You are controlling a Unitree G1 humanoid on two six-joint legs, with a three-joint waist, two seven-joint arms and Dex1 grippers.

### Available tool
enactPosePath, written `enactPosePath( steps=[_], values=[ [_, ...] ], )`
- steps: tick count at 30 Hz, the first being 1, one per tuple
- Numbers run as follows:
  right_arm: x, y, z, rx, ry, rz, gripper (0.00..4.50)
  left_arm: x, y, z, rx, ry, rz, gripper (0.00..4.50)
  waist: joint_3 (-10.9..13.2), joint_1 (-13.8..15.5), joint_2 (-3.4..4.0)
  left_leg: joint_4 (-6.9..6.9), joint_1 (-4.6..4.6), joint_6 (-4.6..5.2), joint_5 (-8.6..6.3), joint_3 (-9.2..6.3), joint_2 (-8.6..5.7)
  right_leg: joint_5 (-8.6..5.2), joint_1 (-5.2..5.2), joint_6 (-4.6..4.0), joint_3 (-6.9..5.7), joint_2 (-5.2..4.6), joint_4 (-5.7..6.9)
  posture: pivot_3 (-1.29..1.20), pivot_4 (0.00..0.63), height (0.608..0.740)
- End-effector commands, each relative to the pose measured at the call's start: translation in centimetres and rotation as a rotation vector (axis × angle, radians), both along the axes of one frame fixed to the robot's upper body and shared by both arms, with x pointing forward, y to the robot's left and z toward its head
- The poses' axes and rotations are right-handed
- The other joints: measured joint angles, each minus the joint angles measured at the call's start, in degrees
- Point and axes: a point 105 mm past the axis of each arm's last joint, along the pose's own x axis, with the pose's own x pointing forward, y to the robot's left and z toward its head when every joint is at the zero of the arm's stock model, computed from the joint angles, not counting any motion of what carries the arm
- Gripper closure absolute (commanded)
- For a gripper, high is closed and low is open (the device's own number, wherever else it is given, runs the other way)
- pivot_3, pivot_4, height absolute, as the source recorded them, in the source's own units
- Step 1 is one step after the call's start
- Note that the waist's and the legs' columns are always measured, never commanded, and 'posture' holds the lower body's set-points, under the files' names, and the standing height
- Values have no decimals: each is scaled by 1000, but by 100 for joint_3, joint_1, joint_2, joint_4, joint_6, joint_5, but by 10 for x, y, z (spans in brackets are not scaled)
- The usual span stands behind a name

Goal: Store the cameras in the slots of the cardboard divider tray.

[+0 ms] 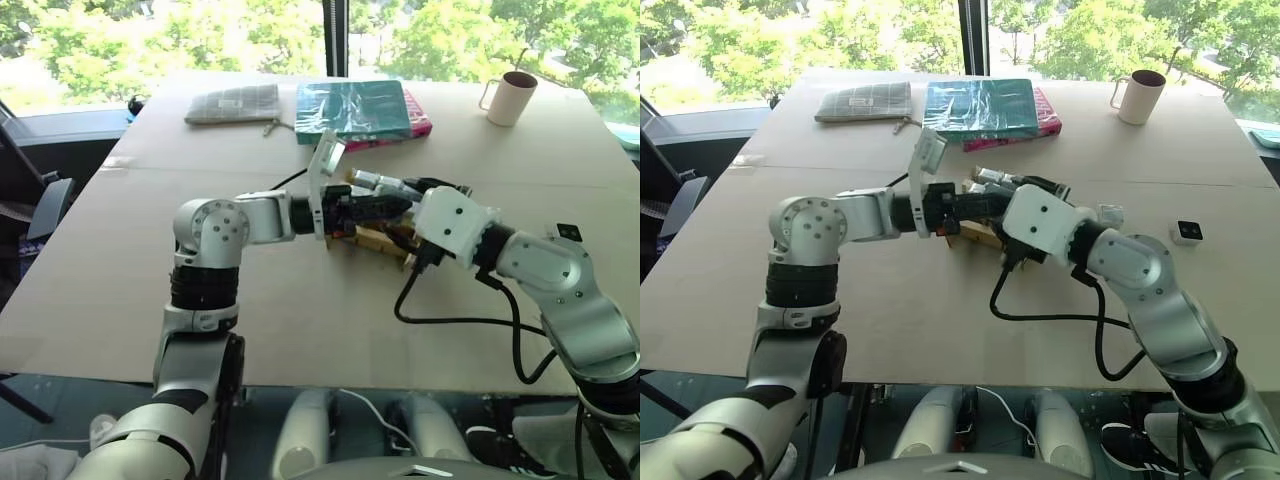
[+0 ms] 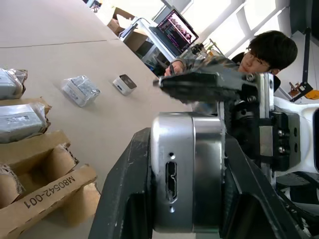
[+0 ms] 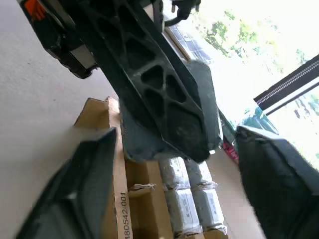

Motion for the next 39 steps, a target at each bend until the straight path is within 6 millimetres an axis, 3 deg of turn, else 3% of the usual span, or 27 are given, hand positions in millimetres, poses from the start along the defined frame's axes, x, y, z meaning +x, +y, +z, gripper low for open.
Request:
enactPosePath(
  steps=[1,5,9,13,16,23,39],
  values=[
    [0,-8,12,28,-73,-46,0,0,2,15,-22,-59,-21,3593,0,-2,0,0,0,0,0,0,0,0,0,0,0,0,0,0,150,740],
    [-4,-21,9,206,15,-82,0,21,12,11,50,-215,61,3593,0,9,0,-1,0,0,0,-2,0,0,0,0,-3,0,-1,0,150,740],
    [-20,-41,7,285,80,-106,0,41,25,5,194,-418,-22,3593,1,9,2,-3,-2,0,-1,4,-2,1,0,-2,-4,0,-2,0,150,740],
    [-47,-49,9,345,131,-74,0,67,34,-9,420,-616,-127,3593,1,44,1,-5,-4,3,-2,1,-4,0,-1,-3,-11,1,-6,0,150,740],
    [-59,-49,11,348,138,-59,0,76,36,-14,500,-683,-185,3593,2,23,1,-7,-10,30,-20,3,-3,-1,-6,-4,-8,4,-9,0,150,740],
    [-70,-56,6,308,133,-71,0,77,26,-23,679,-840,-366,3593,7,9,-7,-4,-33,41,-26,13,-3,-1,-28,-1,1,4,-9,0,150,740],
    [-78,-67,-2,286,110,-148,0,91,26,-15,801,-913,-306,3593,12,7,-16,15,-39,48,-30,8,0,-14,-27,24,-2,6,-6,0,150,740]
  ],
)
